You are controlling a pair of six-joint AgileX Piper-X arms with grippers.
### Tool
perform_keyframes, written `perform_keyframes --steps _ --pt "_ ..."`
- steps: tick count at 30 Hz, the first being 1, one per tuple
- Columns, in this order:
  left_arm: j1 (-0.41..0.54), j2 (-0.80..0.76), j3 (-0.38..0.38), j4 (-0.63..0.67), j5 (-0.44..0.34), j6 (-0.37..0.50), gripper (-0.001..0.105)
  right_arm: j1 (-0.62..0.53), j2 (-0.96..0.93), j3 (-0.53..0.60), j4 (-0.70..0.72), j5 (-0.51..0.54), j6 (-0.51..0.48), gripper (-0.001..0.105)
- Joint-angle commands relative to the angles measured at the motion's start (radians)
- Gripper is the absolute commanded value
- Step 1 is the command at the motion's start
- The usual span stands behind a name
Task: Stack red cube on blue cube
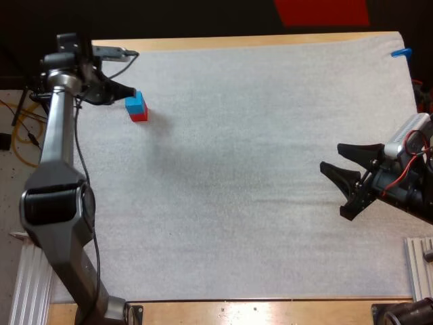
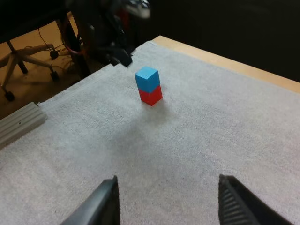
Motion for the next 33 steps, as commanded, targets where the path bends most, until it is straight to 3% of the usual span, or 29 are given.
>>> perform_keyframes --steps 1,7,17,33 --pt "-0.006 0.003 -0.014 -0.011 -0.013 -0.002 0.0 0.0 -0.001 -0.002 -0.008 -0.001 -0.014 0.047" --pt "-0.01 0.056 -0.021 -0.042 -0.02 -0.002 0.0 0.0 -0.001 -0.002 -0.008 -0.001 -0.014 0.047" --pt "-0.01 0.136 -0.092 -0.048 -0.02 -0.011 0.0 0.0 -0.001 -0.002 -0.008 -0.001 -0.01 0.047" --pt "-0.01 0.181 -0.093 -0.033 0.012 -0.056 0.0 0.0 -0.001 -0.002 -0.008 0.014 -0.01 0.047"
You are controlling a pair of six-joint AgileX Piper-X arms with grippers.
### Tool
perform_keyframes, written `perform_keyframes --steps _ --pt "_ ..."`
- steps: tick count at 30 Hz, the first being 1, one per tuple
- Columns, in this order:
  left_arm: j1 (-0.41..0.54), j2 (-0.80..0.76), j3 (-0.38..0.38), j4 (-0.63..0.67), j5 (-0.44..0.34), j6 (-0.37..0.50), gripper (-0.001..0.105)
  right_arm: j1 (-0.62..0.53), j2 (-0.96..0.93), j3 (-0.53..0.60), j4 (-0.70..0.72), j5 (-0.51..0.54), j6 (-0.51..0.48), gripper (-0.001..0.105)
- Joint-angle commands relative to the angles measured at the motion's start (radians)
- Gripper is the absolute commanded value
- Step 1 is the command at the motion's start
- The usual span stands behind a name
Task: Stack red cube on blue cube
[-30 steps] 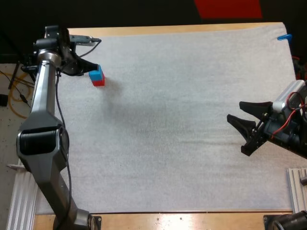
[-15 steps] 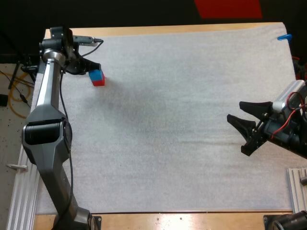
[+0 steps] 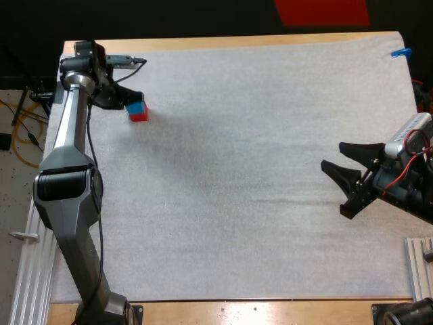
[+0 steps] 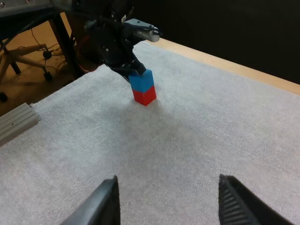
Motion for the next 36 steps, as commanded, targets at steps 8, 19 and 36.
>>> perform_keyframes --steps 8,19,36 --pt "-0.005 0.006 -0.012 0.008 0.002 -0.029 0.0 0.0 -0.001 -0.002 -0.008 -0.005 -0.01 0.047" --pt "-0.023 0.006 -0.012 -0.011 0.069 -0.024 0.0 0.0 -0.001 -0.002 -0.008 -0.005 -0.01 0.047" --pt "-0.082 0.045 0.008 0.021 0.099 -0.002 0.0 0.0 -0.001 -0.002 -0.008 0.013 -0.01 0.047"
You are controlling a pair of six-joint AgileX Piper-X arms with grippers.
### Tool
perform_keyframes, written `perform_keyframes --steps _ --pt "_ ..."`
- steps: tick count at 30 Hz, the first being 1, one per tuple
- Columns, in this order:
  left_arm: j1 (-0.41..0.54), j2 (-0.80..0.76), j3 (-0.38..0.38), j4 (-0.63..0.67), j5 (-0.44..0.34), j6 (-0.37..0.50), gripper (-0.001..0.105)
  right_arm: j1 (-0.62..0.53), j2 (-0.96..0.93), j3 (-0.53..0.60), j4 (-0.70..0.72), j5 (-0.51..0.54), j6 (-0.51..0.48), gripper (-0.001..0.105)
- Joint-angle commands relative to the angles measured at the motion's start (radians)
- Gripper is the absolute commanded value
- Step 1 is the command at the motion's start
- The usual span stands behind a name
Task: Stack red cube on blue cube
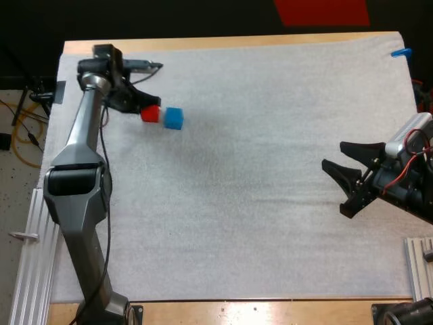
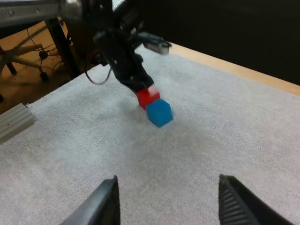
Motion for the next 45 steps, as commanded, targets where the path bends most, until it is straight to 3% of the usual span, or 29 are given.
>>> perform_keyframes --steps 1,3,12,18,27,37,40,45 --pt "-0.018 0.003 0.005 0.011 -0.045 -0.002 0.0 0.0 -0.001 -0.002 -0.008 0.0 -0.01 0.047" --pt "-0.026 0.003 0.005 0.011 -0.072 0.008 0.0 0.0 -0.001 -0.002 -0.008 0.0 -0.012 0.047" --pt "-0.034 -0.001 0.005 0.044 -0.062 0.049 0.0 0.0 -0.001 -0.002 -0.008 0.006 -0.012 0.047" --pt "-0.091 -0.006 0.005 0.059 -0.061 0.073 0.0 0.0 -0.001 -0.002 -0.008 0.006 -0.012 0.047" --pt "-0.26 -0.017 0.005 0.097 -0.058 0.081 0.0 0.0 -0.001 -0.002 -0.008 0.006 -0.014 0.047" --pt "-0.466 -0.126 0.005 0.109 0.086 0.063 0.0 0.0 -0.001 -0.002 -0.008 0.006 -0.014 0.047" --pt "-0.479 -0.185 0.005 0.122 0.065 0.063 0.0 0.0 -0.001 -0.002 -0.008 0.006 -0.014 0.047" --pt "-0.448 -0.298 0.005 0.17 -0.04 0.102 0.0 0.0 -0.001 -0.002 -0.008 0.019 -0.014 0.047"
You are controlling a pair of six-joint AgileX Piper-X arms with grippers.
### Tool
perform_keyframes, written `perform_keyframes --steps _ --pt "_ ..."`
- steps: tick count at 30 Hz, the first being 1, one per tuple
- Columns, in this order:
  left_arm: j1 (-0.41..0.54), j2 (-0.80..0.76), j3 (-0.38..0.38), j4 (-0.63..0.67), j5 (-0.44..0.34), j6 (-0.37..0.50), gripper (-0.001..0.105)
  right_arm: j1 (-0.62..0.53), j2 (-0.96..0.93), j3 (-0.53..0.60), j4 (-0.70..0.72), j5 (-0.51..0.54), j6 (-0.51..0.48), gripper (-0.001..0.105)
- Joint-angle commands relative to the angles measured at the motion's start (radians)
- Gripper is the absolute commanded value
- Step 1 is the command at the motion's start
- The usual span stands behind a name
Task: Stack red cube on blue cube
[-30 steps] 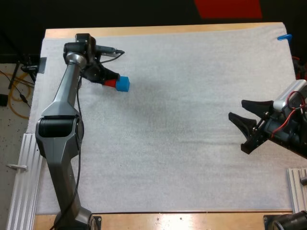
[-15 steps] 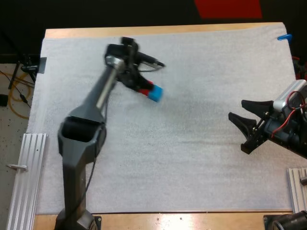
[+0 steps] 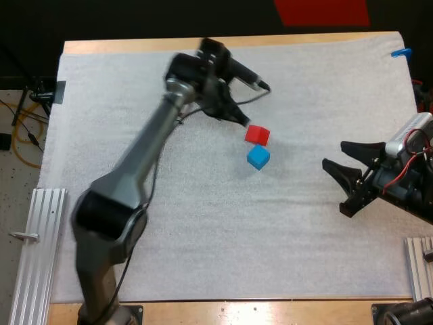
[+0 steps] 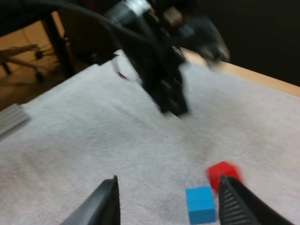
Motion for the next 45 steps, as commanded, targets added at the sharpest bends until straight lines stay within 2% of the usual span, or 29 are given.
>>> perform_keyframes --steps 1,8,13,18,21,24,27,30,38,41,45 --pt "0.015 -0.045 -0.002 0.032 -0.031 0.021 0.0 0.0 -0.001 -0.002 -0.008 0.013 -0.014 0.047" --pt "0.1 -0.248 -0.002 0.131 -0.032 0.024 0.0 0.0 -0.001 -0.002 -0.008 0.105 -0.014 0.047" --pt "0.114 -0.39 -0.002 0.152 -0.032 0.024 0.0 0.0 -0.001 -0.002 -0.008 0.213 0.012 0.047" --pt "0.114 -0.518 0.019 0.177 -0.032 0.024 0.0 0.0 0.005 -0.002 -0.005 0.237 0.019 0.047" --pt "0.114 -0.619 0.082 0.177 -0.048 0.024 0.0 0.0 0.025 -0.002 0.017 0.237 0.037 0.047" --pt "0.114 -0.749 0.213 0.167 -0.09 0.024 0.0 0.0 0.057 -0.002 0.057 0.237 0.037 0.047" --pt "0.114 -0.839 0.31 0.145 -0.099 0.021 0.0 0.0 0.078 -0.002 0.059 0.237 0.03 0.047" --pt "0.114 -0.987 0.45 0.114 -0.099 0.019 0.0 0.0 0.112 -0.009 0.06 0.241 0.006 0.047" --pt "0.114 -1.272 0.69 0.105 -0.097 0.002 0.0 0.0 0.199 -0.025 0.058 0.26 -0.095 0.048" --pt "0.114 -1.367 0.749 0.098 -0.09 0.002 0.0 0.0 0.261 -0.051 0.058 0.266 -0.156 0.053" --pt "0.114 -1.453 0.79 0.094 -0.051 0.002 0.0 0.0 0.354 -0.098 0.05 0.265 -0.238 0.058"
